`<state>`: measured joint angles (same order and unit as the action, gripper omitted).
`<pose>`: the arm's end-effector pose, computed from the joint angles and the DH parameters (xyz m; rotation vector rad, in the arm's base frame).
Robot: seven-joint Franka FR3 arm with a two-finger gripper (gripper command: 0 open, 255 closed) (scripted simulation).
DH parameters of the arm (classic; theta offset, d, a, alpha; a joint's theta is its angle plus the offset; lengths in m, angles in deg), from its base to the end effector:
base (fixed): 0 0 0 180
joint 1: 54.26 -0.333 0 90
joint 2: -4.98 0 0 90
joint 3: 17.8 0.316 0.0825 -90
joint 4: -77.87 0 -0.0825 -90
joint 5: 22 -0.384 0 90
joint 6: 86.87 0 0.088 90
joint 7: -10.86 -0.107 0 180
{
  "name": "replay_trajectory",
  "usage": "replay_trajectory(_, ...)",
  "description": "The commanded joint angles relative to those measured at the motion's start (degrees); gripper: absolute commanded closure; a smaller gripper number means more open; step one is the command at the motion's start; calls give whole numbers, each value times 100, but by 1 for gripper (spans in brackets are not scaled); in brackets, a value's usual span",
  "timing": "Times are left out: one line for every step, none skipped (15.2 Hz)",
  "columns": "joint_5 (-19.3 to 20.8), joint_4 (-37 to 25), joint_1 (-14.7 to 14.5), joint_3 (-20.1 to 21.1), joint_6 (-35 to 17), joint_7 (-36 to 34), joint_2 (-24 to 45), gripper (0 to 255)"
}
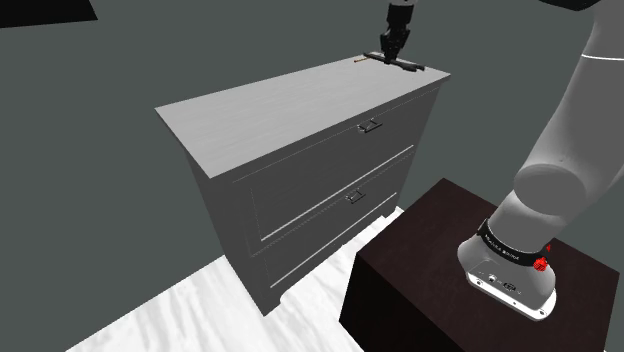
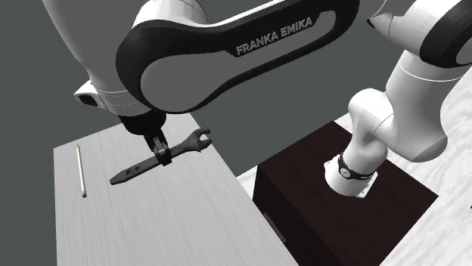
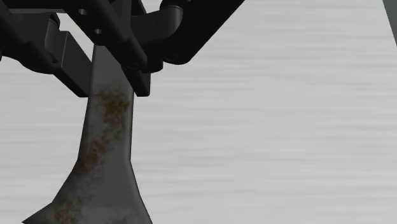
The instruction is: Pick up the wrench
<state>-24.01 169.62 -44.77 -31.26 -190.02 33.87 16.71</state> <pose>0.5802 -0.2301 0.5120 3.1295 -0.0035 -0.0081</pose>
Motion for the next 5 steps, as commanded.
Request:
replay_trajectory(-3, -170, 9, -4, 158, 7, 15, 255)
replay_trajectory(-3, -249, 11, -6, 235, 7, 17, 255)
replay_trajectory(-3, -330, 13, -7, 314, 8, 20, 255)
replay_trajectory(-3, -340, 13, -7, 325, 8, 19, 255)
replay_trajectory(-3, -342, 13, -7, 325, 8, 20, 255)
